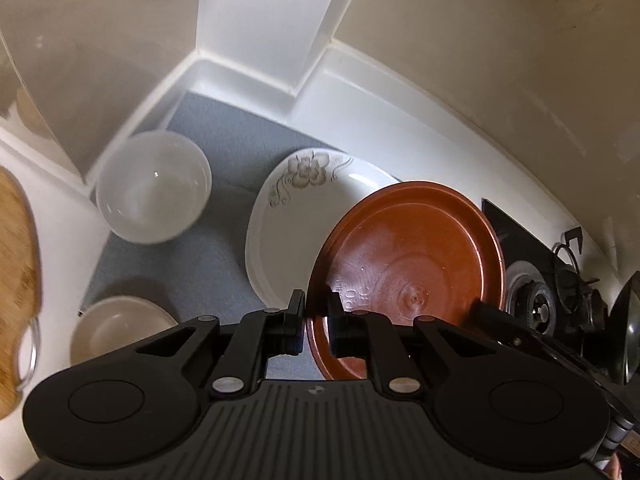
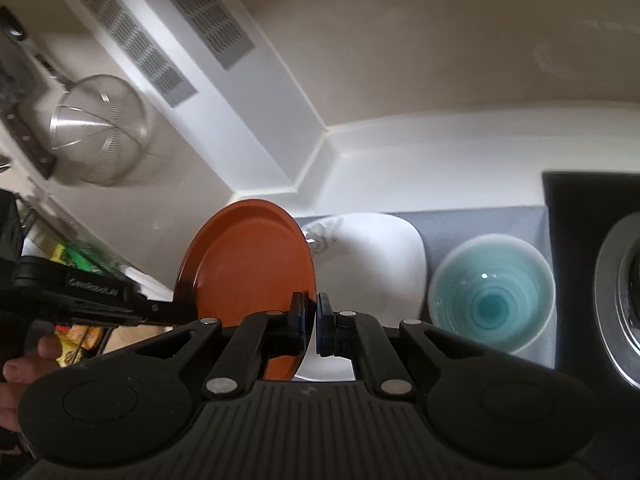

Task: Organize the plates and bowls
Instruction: 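Lower the brown plate onto the white plates and open both grippers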

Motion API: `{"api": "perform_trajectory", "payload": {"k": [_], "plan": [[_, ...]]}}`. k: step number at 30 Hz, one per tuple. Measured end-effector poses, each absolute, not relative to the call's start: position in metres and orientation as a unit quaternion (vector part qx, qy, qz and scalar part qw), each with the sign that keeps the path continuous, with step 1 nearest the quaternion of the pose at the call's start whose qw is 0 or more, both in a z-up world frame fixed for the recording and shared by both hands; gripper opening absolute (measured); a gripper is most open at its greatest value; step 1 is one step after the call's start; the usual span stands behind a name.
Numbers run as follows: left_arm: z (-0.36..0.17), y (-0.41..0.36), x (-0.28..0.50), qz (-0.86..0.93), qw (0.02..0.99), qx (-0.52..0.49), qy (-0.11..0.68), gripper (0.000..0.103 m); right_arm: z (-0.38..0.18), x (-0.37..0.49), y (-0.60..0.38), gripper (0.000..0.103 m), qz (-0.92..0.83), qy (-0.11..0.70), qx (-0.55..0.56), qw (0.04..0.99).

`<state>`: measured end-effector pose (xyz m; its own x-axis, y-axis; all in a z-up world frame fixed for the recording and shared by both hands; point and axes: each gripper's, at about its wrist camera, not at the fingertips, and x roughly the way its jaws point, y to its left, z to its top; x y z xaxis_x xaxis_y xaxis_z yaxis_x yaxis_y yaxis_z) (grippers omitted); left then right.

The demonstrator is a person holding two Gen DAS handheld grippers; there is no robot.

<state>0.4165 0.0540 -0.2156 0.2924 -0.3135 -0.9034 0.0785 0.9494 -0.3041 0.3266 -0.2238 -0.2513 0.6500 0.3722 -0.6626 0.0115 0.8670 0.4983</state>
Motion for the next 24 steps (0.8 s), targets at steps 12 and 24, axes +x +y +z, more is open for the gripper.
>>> {"api": "perform_trajectory", "payload": {"k": [12,24], "plan": [[-0.256,0.053,0.453,-0.123,0.801,-0.094,0.578,0.012,-0.28,0.36,-0.203,0.006,0.062,0.434,0.194,0.878],[-0.321,0.048,0.493,-0.145,0.798,-0.08,0.579,0.012,-0.333,0.41,-0.193,0.005,0.001,0.46,0.183,0.869]]}}
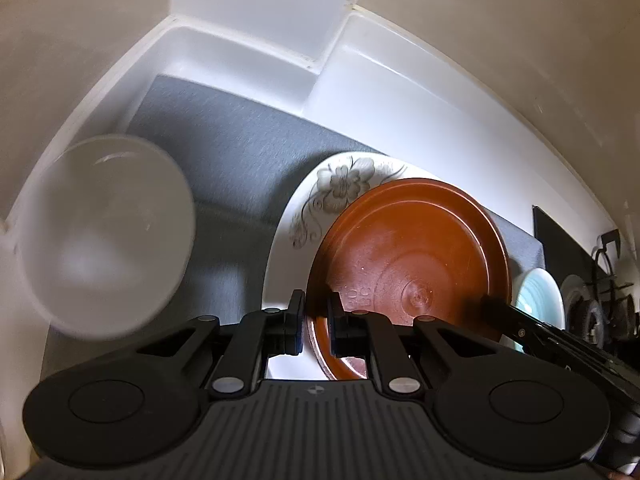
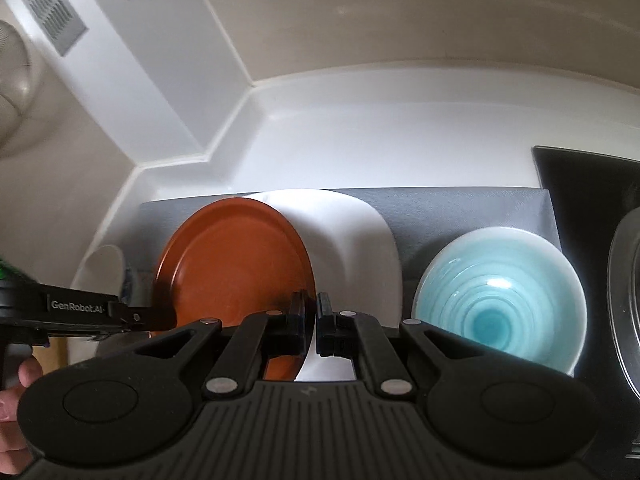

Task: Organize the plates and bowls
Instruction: 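Lower the brown plate onto the white plates and open both grippers, then close both grippers on the rim of the blue-patterned white bowl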

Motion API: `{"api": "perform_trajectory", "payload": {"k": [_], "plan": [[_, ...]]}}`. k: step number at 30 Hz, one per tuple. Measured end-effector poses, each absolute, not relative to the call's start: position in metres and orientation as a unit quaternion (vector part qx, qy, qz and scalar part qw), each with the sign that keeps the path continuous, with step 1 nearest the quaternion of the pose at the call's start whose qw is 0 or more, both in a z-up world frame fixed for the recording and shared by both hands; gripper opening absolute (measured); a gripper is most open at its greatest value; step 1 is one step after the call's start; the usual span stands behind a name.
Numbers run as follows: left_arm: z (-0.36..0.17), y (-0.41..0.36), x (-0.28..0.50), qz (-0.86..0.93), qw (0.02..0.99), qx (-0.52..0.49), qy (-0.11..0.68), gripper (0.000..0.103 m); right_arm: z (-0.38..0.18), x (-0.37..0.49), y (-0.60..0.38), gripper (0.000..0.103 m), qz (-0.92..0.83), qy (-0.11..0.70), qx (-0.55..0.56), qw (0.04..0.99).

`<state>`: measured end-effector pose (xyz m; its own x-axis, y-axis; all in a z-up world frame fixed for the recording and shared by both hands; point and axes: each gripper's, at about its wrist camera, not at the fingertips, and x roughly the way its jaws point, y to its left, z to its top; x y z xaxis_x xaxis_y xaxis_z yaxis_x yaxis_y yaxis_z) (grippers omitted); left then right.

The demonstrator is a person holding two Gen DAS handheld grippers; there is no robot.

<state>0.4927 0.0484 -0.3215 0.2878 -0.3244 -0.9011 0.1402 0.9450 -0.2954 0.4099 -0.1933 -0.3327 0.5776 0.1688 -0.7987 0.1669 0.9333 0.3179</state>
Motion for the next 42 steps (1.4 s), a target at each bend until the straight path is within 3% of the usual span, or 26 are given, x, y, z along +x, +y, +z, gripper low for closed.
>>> {"api": "perform_trajectory", "payload": {"k": [10,14,18,20,26,28,31,34,42], "plan": [[-0.344,0.042,0.497,-0.196,0.79,-0.053,0.579,0.011,-0.366,0.411,-0.207,0.005,-0.04,0.456,0.2,0.866],[-0.336,0.048,0.491,-0.198,0.795,-0.046,0.571,0.028,-0.366,0.404,-0.212,0.014,-0.045,0.444,0.23,0.865],[-0.32,0.08,0.478,-0.207,0.79,-0.081,0.571,0.038,-0.353,0.389,-0.212,0.036,-0.059,0.426,0.243,0.869],[-0.308,0.105,0.466,-0.186,0.802,-0.085,0.561,0.056,-0.345,0.378,-0.208,0.038,-0.066,0.423,0.25,0.868],[-0.293,0.188,0.443,-0.126,0.818,-0.137,0.545,0.076,-0.325,0.356,-0.168,0.043,-0.04,0.414,0.253,0.874],[-0.301,0.209,0.446,-0.105,0.818,-0.16,0.542,0.073,-0.324,0.36,-0.147,0.044,-0.015,0.424,0.255,0.869],[-0.316,0.226,0.457,-0.082,0.807,-0.187,0.554,0.024,-0.325,0.376,-0.114,0.044,0.03,0.441,0.263,0.858],[-0.321,0.234,0.466,-0.091,0.804,-0.216,0.546,0.017,-0.325,0.396,-0.083,0.044,0.061,0.451,0.255,0.853],[-0.338,0.25,0.475,-0.084,0.784,-0.272,0.551,0.017,-0.341,0.446,-0.037,0.043,0.103,0.469,0.268,0.835]]}}
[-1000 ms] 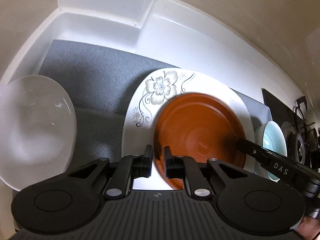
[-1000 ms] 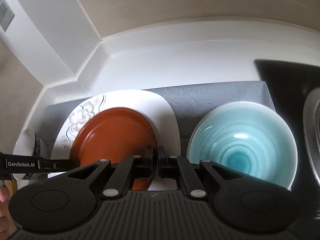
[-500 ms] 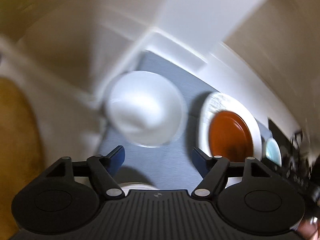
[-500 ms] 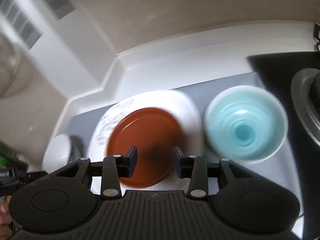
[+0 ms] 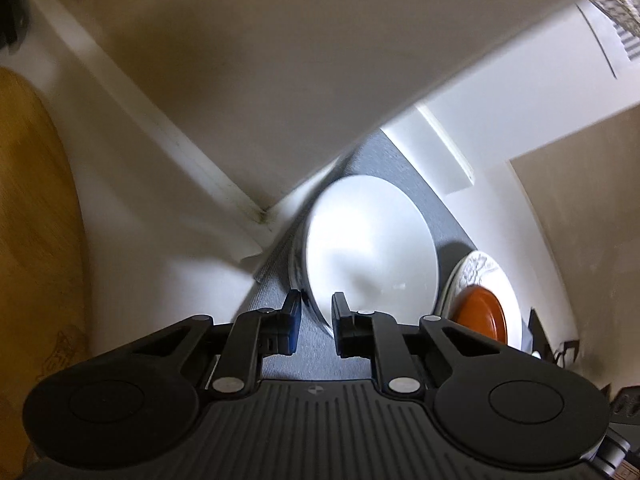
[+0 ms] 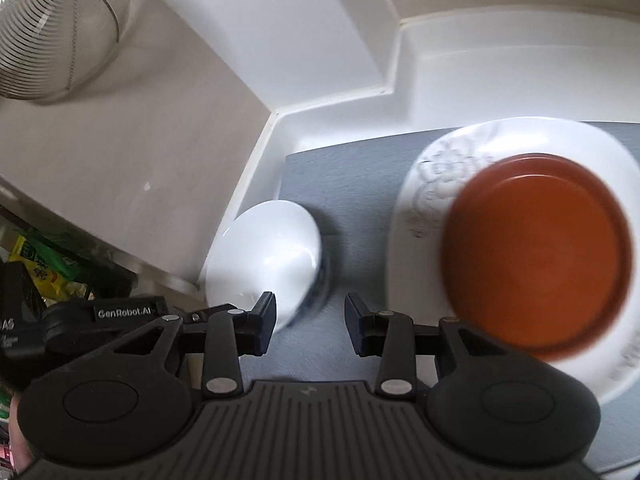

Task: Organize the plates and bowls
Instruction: 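Close both grippers on the rim of the blue-patterned white bowl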

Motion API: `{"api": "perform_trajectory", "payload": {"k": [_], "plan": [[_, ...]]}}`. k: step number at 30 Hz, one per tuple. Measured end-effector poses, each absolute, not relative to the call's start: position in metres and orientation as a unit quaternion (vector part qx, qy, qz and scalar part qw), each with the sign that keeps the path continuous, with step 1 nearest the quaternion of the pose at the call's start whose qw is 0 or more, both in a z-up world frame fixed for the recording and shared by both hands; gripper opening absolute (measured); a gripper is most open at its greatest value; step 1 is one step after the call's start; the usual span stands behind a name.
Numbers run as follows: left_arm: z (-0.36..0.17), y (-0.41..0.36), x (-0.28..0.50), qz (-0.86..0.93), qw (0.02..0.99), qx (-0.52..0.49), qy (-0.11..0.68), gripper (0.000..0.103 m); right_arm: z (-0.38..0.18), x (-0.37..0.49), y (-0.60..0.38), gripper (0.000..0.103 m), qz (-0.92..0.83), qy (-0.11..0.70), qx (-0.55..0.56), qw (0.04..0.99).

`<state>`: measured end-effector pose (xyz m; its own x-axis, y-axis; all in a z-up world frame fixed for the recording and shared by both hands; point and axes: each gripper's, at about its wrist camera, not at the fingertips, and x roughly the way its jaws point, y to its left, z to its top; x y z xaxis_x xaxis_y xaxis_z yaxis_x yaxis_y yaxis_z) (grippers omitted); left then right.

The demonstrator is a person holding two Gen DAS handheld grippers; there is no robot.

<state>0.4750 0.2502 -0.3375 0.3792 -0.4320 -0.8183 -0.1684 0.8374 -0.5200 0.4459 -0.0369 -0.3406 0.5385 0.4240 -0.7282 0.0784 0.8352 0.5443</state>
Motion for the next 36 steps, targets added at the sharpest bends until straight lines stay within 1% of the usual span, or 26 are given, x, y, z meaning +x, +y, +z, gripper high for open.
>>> {"api": "perform_trajectory", "payload": {"k": [2,4,5,6,7,11,12,15,17,20,24,27,29,30,31,32,33,36], "plan": [[-0.344,0.261,0.476,-0.082,0.781,-0.29,0.547,0.015,-0.347,0.454,-0.032,0.043,0.109,0.461,0.268,0.839],[-0.346,0.27,0.475,-0.082,0.78,-0.3,0.544,0.014,-0.353,0.462,-0.029,0.043,0.102,0.475,0.262,0.834],[-0.346,0.272,0.474,-0.084,0.78,-0.3,0.542,0.014,-0.356,0.464,-0.029,0.04,0.096,0.483,0.263,0.829],[-0.346,0.272,0.474,-0.084,0.78,-0.3,0.542,0.013,-0.36,0.467,-0.029,0.023,0.091,0.493,0.267,0.823],[-0.345,0.273,0.473,-0.085,0.78,-0.299,0.543,0.013,-0.364,0.47,-0.03,0.015,0.091,0.5,0.272,0.817],[-0.337,0.272,0.46,-0.087,0.776,-0.282,0.557,0.013,-0.358,0.461,-0.031,0.011,0.079,0.505,0.274,0.815],[-0.336,0.269,0.456,-0.087,0.775,-0.275,0.562,0.014,-0.356,0.458,-0.033,0.009,0.077,0.51,0.283,0.808],[-0.335,0.267,0.445,-0.095,0.776,-0.256,0.569,0.014,-0.347,0.45,-0.03,0.009,0.085,0.516,0.259,0.812],[-0.338,0.272,0.445,-0.101,0.773,-0.264,0.568,0.014,-0.345,0.449,-0.029,0.009,0.093,0.517,0.248,0.814],[-0.349,0.287,0.461,-0.105,0.739,-0.328,0.579,0.017,-0.346,0.455,-0.036,0.012,0.09,0.519,0.253,0.812],[-0.36,0.304,0.475,-0.093,0.711,-0.375,0.587,0.017,-0.348,0.467,-0.038,0.013,0.091,0.522,0.255,0.809],[-0.369,0.311,0.476,-0.091,0.697,-0.398,0.59,0.022,-0.355,0.475,-0.036,0.019,0.092,0.527,0.251,0.807],[-0.37,0.314,0.473,-0.091,0.696,-0.401,0.589,0.022,-0.366,0.479,-0.035,0.025,0.092,0.533,0.261,0.799],[-0.37,0.312,0.472,-0.092,0.701,-0.394,0.587,0.022,-0.371,0.48,-0.034,0.026,0.089,0.537,0.263,0.796],[-0.369,0.309,0.47,-0.092,0.711,-0.38,0.585,0.021,-0.377,0.481,-0.033,0.026,0.085,0.542,0.262,0.794],[-0.366,0.304,0.469,-0.093,0.721,-0.36,0.585,0.018,-0.381,0.48,-0.032,0.024,0.086,0.543,0.263,0.793],[-0.361,0.298,0.468,-0.091,0.734,-0.337,0.582,0.017,-0.382,0.479,-0.031,0.019,0.09,0.539,0.269,0.794],[-0.348,0.287,0.462,-0.087,0.762,-0.28,0.577,0.013,-0.378,0.475,-0.028,0.017,0.093,0.536,0.255,0.799]]}}
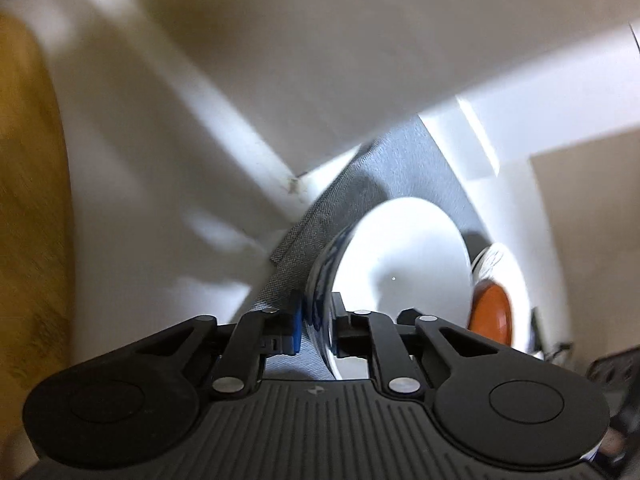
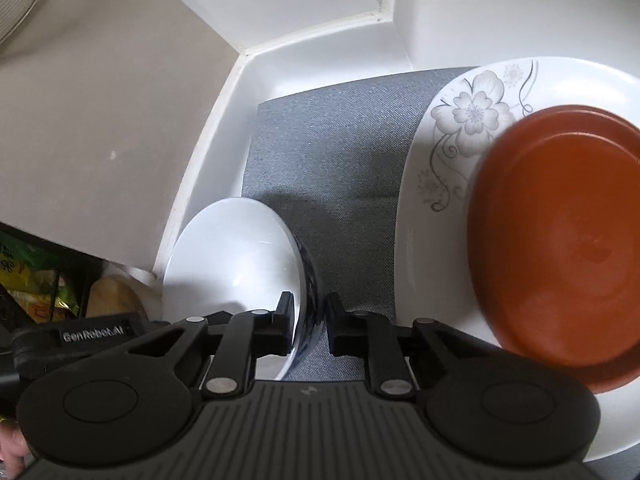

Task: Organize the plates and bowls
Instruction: 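Close both grippers on the rim of the blue-patterned white bowl, then lift the blue-patterned bowl and lower it into the teal bowl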

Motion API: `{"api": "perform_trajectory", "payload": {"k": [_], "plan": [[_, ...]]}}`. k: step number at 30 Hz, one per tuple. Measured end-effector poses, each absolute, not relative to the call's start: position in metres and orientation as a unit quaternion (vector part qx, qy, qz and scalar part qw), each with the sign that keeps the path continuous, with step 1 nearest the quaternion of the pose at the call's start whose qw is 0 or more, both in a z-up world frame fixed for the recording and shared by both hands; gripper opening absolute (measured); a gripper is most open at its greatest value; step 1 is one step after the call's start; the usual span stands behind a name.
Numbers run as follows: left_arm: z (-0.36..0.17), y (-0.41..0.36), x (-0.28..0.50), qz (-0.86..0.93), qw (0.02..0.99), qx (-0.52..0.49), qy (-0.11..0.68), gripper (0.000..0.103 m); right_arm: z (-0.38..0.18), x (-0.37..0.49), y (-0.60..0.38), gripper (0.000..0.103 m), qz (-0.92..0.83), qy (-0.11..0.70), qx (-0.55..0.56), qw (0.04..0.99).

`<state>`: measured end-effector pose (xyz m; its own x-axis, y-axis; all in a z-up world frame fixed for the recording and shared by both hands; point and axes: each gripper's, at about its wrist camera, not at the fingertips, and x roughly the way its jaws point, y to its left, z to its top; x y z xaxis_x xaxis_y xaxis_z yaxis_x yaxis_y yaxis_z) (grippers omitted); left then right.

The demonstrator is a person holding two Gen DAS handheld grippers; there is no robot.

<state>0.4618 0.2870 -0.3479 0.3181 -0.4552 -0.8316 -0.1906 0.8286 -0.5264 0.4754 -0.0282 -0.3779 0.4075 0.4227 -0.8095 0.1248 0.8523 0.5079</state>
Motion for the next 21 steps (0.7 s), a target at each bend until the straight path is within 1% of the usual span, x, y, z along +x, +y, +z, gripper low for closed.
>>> {"api": "perform_trajectory", "payload": {"k": [6,11,15,18,19,21], "plan": [[-0.322,0.288,0.446,-0.089,0.774,-0.28,0.56,0.012,-0.358,0.466,-0.036,0.017,0.107,0.524,0.273,0.8],[-0.286,0.275,0.434,-0.103,0.792,-0.243,0.55,0.012,-0.331,0.433,-0.057,0.021,0.12,0.506,0.297,0.801],[-0.265,0.242,0.426,-0.134,0.787,-0.229,0.557,0.013,-0.315,0.395,-0.092,0.021,0.094,0.479,0.328,0.808],[-0.258,0.201,0.422,-0.158,0.785,-0.202,0.564,0.013,-0.307,0.371,-0.12,0.021,0.064,0.459,0.347,0.815],[-0.252,0.204,0.419,-0.164,0.783,-0.195,0.567,0.013,-0.305,0.364,-0.13,0.021,0.056,0.454,0.354,0.816],[-0.246,0.184,0.417,-0.181,0.782,-0.182,0.568,0.013,-0.3,0.352,-0.149,0.021,0.043,0.446,0.362,0.818]]}}
